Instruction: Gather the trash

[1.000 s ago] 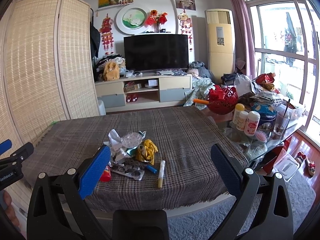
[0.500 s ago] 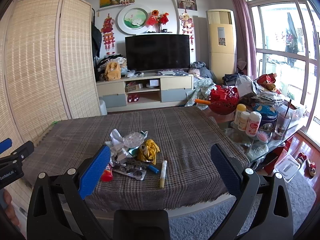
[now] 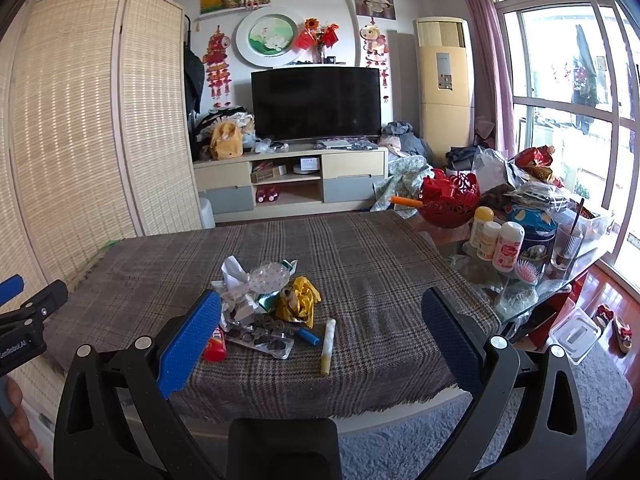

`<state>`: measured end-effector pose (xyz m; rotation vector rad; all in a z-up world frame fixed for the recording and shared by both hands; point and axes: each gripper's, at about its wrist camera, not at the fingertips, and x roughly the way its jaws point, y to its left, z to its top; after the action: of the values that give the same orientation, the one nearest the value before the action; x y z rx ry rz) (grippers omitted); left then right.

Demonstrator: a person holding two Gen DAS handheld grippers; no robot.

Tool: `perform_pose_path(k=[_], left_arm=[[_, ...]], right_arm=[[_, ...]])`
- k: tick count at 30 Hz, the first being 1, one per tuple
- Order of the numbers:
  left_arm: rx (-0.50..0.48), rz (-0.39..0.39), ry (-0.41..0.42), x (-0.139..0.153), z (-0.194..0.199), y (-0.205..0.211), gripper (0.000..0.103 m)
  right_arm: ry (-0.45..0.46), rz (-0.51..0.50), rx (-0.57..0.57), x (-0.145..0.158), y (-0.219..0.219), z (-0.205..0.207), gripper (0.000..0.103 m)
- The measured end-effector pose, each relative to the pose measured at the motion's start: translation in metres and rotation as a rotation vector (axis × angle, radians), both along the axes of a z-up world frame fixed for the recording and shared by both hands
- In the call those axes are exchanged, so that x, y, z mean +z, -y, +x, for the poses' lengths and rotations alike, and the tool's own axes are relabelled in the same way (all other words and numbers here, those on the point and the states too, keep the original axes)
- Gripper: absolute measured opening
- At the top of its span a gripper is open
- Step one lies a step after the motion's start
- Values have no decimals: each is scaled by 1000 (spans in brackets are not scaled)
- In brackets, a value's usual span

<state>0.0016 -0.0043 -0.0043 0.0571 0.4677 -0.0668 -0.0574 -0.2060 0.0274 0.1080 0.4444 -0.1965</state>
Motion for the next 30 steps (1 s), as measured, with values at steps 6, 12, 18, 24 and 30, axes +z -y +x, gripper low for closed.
perform_pose_path(k=[6, 12, 18, 24, 30], left_arm=[[2, 1, -2, 0, 0, -1, 95], [5, -1, -3, 1, 2, -4, 95], [5, 1, -7, -1, 4, -3, 95], [-16, -11, -19, -3, 8, -2, 95], [-37, -9, -42, -8, 24, 6, 95]], right_arm=[[-3, 6, 1, -2, 0, 0, 100], [-5, 8, 2, -4, 1, 0, 100], [-9, 13, -1, -2, 6, 0, 100], [-8, 21, 6, 5, 16, 8, 100], [-63, 42, 4, -5, 29, 29, 100]])
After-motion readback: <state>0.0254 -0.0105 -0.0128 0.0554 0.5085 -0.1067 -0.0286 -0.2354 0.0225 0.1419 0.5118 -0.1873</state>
